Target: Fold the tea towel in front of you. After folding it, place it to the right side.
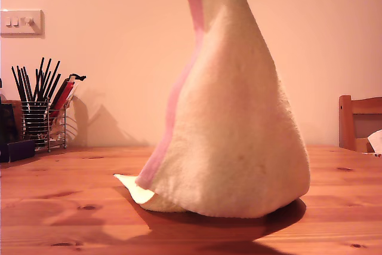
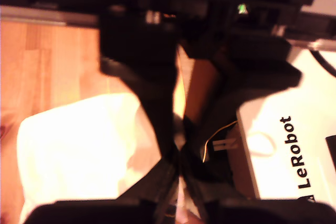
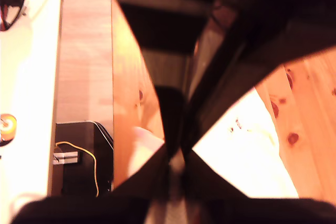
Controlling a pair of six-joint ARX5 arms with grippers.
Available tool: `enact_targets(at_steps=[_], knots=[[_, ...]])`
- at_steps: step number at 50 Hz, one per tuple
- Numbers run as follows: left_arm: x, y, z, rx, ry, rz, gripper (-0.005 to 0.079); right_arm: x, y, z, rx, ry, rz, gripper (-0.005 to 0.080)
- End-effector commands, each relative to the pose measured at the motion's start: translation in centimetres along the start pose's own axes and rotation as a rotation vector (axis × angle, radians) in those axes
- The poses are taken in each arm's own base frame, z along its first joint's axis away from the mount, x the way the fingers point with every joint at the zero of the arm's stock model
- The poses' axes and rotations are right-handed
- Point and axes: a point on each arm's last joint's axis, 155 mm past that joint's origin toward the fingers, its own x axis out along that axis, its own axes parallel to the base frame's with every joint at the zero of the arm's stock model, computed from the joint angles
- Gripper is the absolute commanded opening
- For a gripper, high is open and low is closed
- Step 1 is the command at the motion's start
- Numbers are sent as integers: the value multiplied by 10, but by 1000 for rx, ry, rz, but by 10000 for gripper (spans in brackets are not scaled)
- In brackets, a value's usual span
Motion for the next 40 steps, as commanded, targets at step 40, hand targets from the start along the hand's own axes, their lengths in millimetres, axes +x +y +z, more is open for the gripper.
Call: enact_targets(at_steps=[40], knots=[[-35, 39, 19, -90, -84, 139, 256, -2, -49, -11, 15, 59, -220, -11]])
